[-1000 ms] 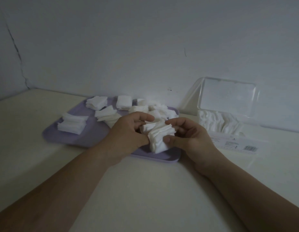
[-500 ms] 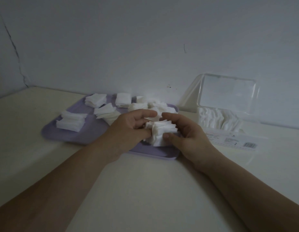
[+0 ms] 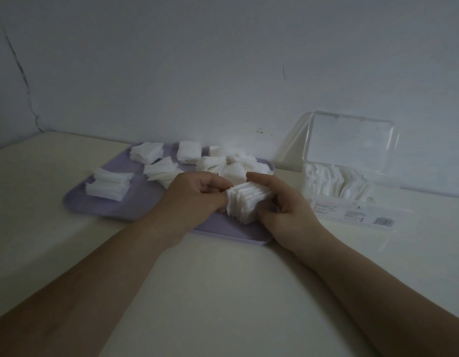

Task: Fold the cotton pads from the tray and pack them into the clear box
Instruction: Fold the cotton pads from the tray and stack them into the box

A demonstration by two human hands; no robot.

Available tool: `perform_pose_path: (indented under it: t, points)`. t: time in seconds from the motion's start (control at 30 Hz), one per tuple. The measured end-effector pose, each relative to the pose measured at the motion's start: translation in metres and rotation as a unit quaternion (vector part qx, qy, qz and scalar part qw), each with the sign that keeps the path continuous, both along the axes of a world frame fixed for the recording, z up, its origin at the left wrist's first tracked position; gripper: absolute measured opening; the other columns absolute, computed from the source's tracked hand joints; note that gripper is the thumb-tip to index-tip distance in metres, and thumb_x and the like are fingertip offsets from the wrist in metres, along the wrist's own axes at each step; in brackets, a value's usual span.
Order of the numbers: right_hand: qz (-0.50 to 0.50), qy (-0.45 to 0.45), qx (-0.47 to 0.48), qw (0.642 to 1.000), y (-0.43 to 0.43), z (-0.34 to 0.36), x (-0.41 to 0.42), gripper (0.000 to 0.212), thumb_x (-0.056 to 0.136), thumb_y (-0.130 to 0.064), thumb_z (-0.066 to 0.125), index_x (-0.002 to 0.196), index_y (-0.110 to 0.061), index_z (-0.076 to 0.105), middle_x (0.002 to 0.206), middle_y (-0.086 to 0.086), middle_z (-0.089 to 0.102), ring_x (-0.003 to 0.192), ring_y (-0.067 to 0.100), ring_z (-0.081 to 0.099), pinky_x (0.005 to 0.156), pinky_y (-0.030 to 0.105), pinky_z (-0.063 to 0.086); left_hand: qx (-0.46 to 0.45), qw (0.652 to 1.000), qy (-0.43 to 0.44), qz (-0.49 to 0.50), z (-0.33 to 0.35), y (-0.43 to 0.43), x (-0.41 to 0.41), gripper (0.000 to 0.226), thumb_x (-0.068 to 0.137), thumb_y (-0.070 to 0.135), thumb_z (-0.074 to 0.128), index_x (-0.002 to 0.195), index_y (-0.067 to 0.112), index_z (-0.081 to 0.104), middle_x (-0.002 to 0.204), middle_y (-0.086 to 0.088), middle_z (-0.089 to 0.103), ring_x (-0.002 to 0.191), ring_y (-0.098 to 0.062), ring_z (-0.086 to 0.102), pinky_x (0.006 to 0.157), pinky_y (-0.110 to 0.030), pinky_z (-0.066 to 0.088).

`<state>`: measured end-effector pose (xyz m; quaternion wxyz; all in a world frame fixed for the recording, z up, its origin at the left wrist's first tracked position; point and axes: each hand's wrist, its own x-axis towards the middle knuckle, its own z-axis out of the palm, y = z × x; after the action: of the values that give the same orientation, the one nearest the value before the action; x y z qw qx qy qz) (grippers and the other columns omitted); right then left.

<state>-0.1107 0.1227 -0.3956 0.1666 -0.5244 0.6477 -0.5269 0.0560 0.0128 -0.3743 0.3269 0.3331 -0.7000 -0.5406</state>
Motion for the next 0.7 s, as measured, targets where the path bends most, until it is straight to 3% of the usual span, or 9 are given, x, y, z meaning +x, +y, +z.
perform_pose_path:
  t: [0.13,0.3,0.4,0.57,0.7]
  points:
    - [-0.003,-0.025,0.012,1.000,-0.001,-0.002,-0.001,0.073,0.081,0.017,0.049,0.133,-0.032,0.063,0.127,-0.006,0.068,0.115,0.008,0.066,0.098,0.025,0.052,-0.001,1.000,-0.020,-0.003,0.001,0.002,0.000,0.022,0.085,-0.002,0.066,0.098,0.012,0.077,0.067,-0.010,0.074,0.049,-0.006,0.061,0.047,-0.021,0.047]
    - [0.005,-0.032,0.021,0.999,-0.002,-0.003,0.000,0.079,0.073,0.009,0.050,0.138,-0.036,0.057,0.130,0.001,0.066,0.118,0.014,0.065,0.101,0.030,0.053,-0.029,0.998,-0.008,-0.063,-0.003,0.002,0.000,0.021,0.093,-0.003,0.067,0.103,0.011,0.079,0.077,-0.007,0.077,0.071,-0.012,0.071,0.064,-0.021,0.057]
    - [0.002,-0.031,0.030,0.999,-0.003,-0.006,-0.003,0.080,0.080,0.018,0.048,0.144,-0.030,0.055,0.127,0.001,0.066,0.111,0.014,0.066,0.091,0.024,0.051,-0.025,0.999,-0.009,-0.039,-0.004,-0.003,0.000,0.027,0.093,-0.002,0.067,0.096,0.021,0.081,0.074,-0.003,0.076,0.070,-0.010,0.070,0.066,-0.023,0.058]
    - [0.013,0.000,0.046,0.999,-0.001,-0.002,0.002,0.071,0.091,0.011,0.051,0.151,-0.028,0.048,0.123,0.010,0.070,0.099,0.011,0.065,0.089,0.012,0.048,-0.042,0.998,-0.020,-0.049,-0.003,0.002,-0.003,0.029,0.092,-0.001,0.066,0.100,0.023,0.081,0.078,-0.002,0.079,0.070,-0.012,0.071,0.068,-0.022,0.058]
    - [-0.019,0.024,0.011,0.999,0.004,0.009,0.009,0.062,0.092,0.003,0.061,0.149,-0.020,0.051,0.136,-0.003,0.063,0.112,-0.013,0.058,0.094,0.001,0.040,-0.040,0.994,-0.020,-0.095,0.003,0.005,0.004,0.033,0.070,0.022,0.075,0.103,0.027,0.079,0.088,-0.013,0.076,0.073,-0.015,0.063,0.072,-0.029,0.052]
